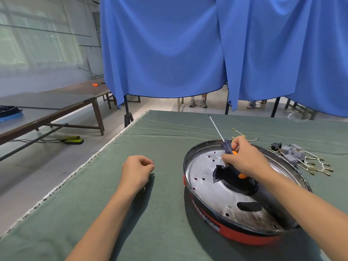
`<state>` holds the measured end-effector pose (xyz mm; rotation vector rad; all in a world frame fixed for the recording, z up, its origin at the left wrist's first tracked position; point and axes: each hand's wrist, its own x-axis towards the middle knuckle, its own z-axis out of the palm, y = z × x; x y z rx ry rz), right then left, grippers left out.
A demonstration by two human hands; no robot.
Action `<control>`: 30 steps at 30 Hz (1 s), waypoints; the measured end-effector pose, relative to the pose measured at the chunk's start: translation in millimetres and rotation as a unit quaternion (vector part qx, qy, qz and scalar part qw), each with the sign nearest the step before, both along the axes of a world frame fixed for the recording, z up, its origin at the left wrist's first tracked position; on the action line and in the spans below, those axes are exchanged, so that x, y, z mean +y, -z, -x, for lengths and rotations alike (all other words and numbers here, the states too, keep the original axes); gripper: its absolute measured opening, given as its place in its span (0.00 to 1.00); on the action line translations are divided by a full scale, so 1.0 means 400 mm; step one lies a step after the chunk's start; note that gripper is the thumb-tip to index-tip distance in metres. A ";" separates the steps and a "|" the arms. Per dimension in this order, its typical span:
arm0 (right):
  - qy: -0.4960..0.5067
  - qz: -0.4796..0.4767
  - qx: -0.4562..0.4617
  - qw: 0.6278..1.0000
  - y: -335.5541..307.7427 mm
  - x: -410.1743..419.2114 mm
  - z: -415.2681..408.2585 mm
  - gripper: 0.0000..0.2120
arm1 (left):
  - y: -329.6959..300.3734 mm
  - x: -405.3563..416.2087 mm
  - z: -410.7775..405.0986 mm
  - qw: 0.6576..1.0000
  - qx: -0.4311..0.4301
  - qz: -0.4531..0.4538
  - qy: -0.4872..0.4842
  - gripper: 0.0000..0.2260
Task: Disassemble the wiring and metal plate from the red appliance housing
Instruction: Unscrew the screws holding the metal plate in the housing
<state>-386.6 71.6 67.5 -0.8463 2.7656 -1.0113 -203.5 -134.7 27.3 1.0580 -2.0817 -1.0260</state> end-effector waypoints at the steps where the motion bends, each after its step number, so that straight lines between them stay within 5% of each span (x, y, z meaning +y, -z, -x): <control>1: 0.000 0.002 -0.002 1.000 -0.002 0.002 -0.003 0.16 | 0.001 0.000 -0.001 1.000 0.003 -0.007 -0.003 0.09; 6: 0.001 0.013 -0.009 1.000 -0.007 0.007 -0.008 0.16 | 0.008 0.006 -0.004 0.999 0.029 -0.018 -0.022 0.07; 23: -0.006 0.016 -0.003 1.000 -0.001 0.008 -0.003 0.15 | 0.022 -0.011 -0.002 0.992 -0.089 0.065 -0.055 0.03; 30: -0.005 0.052 -0.009 0.999 -0.005 0.016 -0.004 0.14 | 0.009 -0.004 -0.015 0.993 -0.090 0.045 -0.057 0.12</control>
